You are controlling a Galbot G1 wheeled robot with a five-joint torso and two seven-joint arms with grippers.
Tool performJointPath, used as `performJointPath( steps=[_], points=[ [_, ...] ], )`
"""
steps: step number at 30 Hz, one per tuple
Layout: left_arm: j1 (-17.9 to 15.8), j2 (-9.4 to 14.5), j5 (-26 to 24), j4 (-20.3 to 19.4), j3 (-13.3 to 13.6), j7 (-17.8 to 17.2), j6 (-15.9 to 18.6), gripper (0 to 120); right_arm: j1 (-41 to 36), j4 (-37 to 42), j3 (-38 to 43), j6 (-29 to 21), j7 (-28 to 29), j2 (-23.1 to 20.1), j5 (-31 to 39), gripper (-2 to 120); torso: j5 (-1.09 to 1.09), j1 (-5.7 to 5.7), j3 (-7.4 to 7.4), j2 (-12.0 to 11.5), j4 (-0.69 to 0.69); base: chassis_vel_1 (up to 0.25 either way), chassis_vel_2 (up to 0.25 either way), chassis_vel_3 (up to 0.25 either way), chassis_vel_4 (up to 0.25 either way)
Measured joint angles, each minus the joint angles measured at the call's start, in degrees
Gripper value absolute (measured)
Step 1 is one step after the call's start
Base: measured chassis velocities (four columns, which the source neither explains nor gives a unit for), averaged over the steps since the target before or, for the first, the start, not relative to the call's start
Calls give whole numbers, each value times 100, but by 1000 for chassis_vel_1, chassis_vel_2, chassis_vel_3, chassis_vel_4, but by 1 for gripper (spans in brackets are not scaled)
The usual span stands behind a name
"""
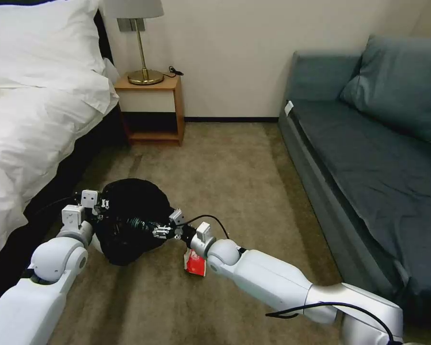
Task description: Pick up the trash bin, then pick up the garbage on the floor and place it into the trash bin.
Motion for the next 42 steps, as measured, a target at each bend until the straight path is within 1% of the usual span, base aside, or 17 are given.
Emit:
performJointPath(
  steps=[5, 7, 9, 11, 15, 17, 18, 21, 22, 23, 25, 29, 30, 33, 36, 38, 42],
  points=[
    [-17, 16, -4, 39, -27, 20, -17, 5, 37, 283, 69, -110, 87, -112, 121, 100, 0, 0, 0, 0, 1, 0, 0, 0, 0],
    [-29, 49, -23, 44, -48, 24, -24, 5, 4, 543, 116, -259, 272, -267, 235, 100, 0, 0, -1, 0, 0, 0, 0, 0, 0],
    [-29, 58, -28, 44, -59, 28, -27, 5, -24, 615, 135, -310, 355, -315, 259, 100, 0, 0, -1, 0, 0, 0, 0, 0, 0],
    [-16, 78, -32, 44, -111, 39, -38, 5, -147, 791, 236, -473, 622, -464, 311, 100, 0, 0, -1, 0, -1, 0, 0, 0, 0],
    [33, 76, -13, 44, -149, 45, -51, 5, -276, 895, 357, -596, 849, -589, 328, 100, 1, 0, 0, 0, -1, 0, 0, 0, 0],
    [97, 13, 64, 42, -165, 46, -61, 5, -380, 1028, 521, -752, 1104, -695, 337, 100, 1, 0, -1, 0, 0, 0, 0, 0, 0],
    [97, 13, 64, 42, -165, 46, -61, 5, -380, 1028, 521, -752, 1104, -695, 337, 100, 1, 0, -1, 0, 0, 0, 0, 0, 0],
    [144, -134, 179, 52, -157, 48, -80, 5, -468, 1225, 597, -1176, 1505, -875, 536, 100, 0, 0, -1, 0, 0, 0, 0, 0, 0],
    [144, -134, 179, 52, -157, 48, -80, 5, -468, 1225, 597, -1176, 1505, -875, 536, 100, 0, 0, -1, 0, 0, 0, 0, 0, 0],
    [155, -183, 205, 36, -131, 48, -80, 5, -513, 1264, 594, -1356, 1672, -952, 609, 100, 0, 0, -1, 0, -1, 0, 0, 0, 0],
    [154, -194, 214, 22, -109, 47, -80, 5, -535, 1269, 584, -1407, 1716, -988, 637, 100, 0, 0, -1, 0, 0, 0, 0, 0, 0],
    [100, -206, 225, 47, -73, 48, -85, 5, -686, 1275, 515, -1674, 1811, -1151, 858, 100, 1, 0, -1, 0, -1, 0, 0, 0, 0],
    [100, -206, 225, 47, -73, 48, -85, 5, -686, 1275, 515, -1674, 1811, -1151, 858, 100, 1, 0, -1, 0, -1, 0, 0, 0, 0],
    [77, -193, 241, 131, -70, 84, -119, 5, -815, 1177, 380, -1888, 1829, -1162, 1078, 100, 0, 0, -1, 0, -1, 0, 0, 0, 0],
    [73, -181, 241, 140, -72, 94, -126, 5, -835, 1129, 346, -1907, 1826, -1123, 1094, 100, -1, 0, -1, 0, -1, 0, 0, 0, 0],
    [61, -131, 241, 174, -85, 122, -150, 5, -880, 937, 237, -1945, 1754, -949, 1116, 100, 0, 0, -1, 0, 1, 0, 0, 0, 0],
    [41, -107, 237, 185, -91, 125, -154, 5, -919, 692, 85, -1950, 1656, -775, 1125, 100, 0, 0, 0, 0, 1, 0, 0, 0, 0]
  ],
)
